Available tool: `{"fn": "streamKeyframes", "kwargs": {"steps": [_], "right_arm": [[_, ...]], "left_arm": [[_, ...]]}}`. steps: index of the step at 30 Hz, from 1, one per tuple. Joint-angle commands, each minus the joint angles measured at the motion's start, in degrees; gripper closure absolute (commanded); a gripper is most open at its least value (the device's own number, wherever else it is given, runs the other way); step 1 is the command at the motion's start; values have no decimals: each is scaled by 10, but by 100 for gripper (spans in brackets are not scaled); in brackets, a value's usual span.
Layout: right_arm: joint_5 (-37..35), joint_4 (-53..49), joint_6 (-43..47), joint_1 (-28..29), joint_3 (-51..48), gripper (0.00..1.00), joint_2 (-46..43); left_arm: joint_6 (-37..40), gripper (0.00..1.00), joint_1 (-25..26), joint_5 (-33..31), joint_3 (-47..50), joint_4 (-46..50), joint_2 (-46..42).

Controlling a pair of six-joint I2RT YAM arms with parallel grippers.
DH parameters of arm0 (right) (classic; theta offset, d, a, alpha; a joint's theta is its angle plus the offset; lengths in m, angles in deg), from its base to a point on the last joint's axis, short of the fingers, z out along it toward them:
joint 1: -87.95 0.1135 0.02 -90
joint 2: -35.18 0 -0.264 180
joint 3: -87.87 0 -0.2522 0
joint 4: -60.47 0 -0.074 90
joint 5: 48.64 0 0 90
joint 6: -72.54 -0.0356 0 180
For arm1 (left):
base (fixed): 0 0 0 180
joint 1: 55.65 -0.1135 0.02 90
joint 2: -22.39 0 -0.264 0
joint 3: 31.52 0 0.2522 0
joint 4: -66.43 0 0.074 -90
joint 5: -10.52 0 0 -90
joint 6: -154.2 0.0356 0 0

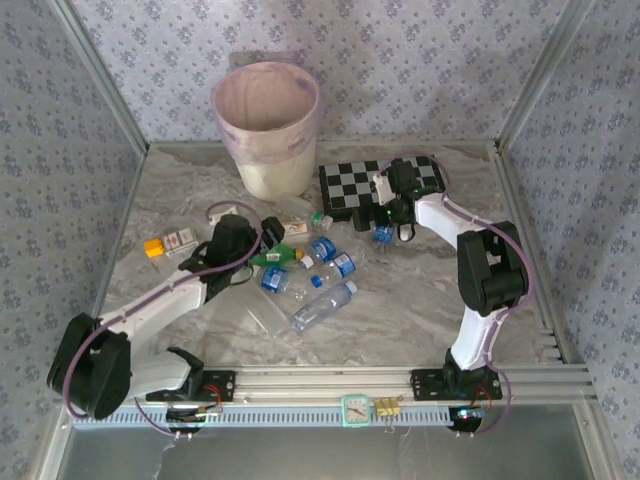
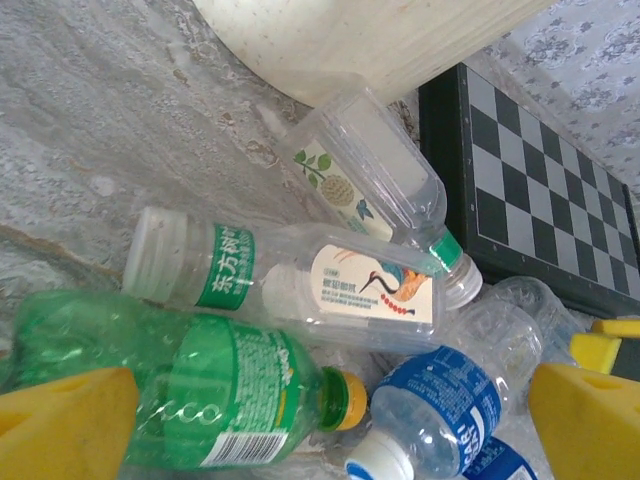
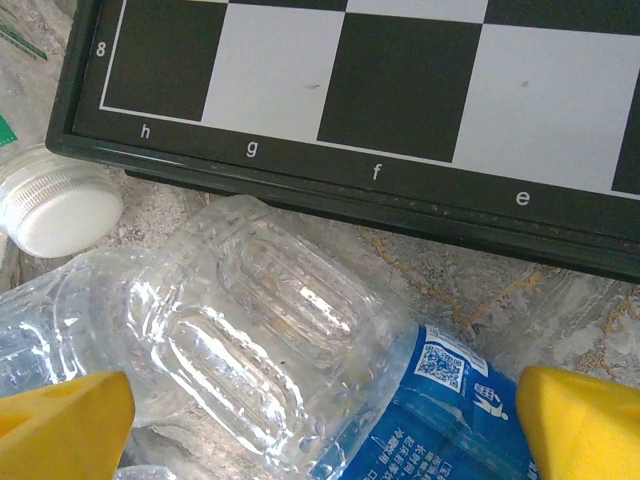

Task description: Put the plastic bottles in the bin

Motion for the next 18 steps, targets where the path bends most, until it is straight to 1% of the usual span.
{"fn": "streamKeyframes", "kwargs": {"steps": [1, 5, 11, 16, 18], "right_arm": [[-2, -11, 1, -2, -30, 0, -29], [-2, -8, -7, 2, -77, 0, -61], [-15, 2, -19, 12, -127, 0, -88], [-39, 12, -19, 20, -141, 0, -77], [-46, 11, -16, 23, -136, 2, -67]], "left_arm": [[5, 0, 4, 5, -52, -39, 27], [2, 0, 8, 23, -69, -50, 58], [-3, 0, 15, 29, -73, -50, 74], [-1, 0, 15, 27, -74, -42, 71], [1, 0, 14, 27, -77, -40, 69]]}}
